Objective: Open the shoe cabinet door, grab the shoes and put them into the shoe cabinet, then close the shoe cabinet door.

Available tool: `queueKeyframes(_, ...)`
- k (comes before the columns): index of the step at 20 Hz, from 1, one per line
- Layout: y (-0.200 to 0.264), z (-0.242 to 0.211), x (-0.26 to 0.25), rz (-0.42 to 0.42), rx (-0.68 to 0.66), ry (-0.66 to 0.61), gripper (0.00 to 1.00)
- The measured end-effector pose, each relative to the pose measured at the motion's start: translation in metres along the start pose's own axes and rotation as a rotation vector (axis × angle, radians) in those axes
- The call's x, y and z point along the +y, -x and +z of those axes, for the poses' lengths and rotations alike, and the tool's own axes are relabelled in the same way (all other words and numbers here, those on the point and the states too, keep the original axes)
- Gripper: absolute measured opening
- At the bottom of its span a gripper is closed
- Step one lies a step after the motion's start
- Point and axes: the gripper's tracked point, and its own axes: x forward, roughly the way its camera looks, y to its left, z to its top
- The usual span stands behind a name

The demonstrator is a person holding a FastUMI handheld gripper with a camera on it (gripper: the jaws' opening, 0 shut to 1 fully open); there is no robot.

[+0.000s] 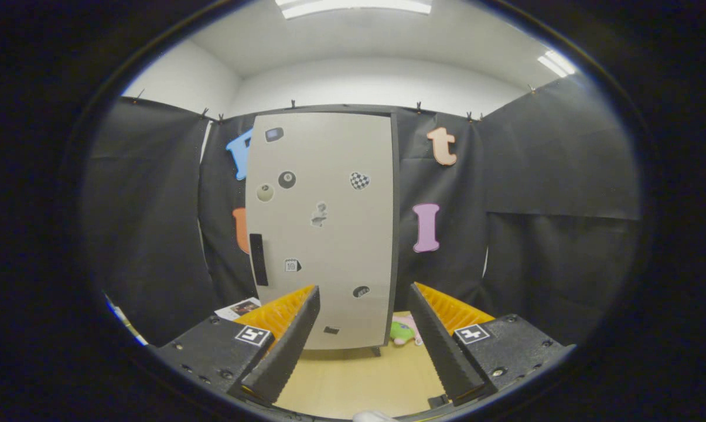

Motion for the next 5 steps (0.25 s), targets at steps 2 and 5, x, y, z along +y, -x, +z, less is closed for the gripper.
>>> queueKeyframes(2,-0.0007,-0.0009,0.0004,0.000,0.001,-0.002,0.99)
queueKeyframes(5,-0.0055,-0.0039,0.0006,0.001,0.007,-0.004,0.99)
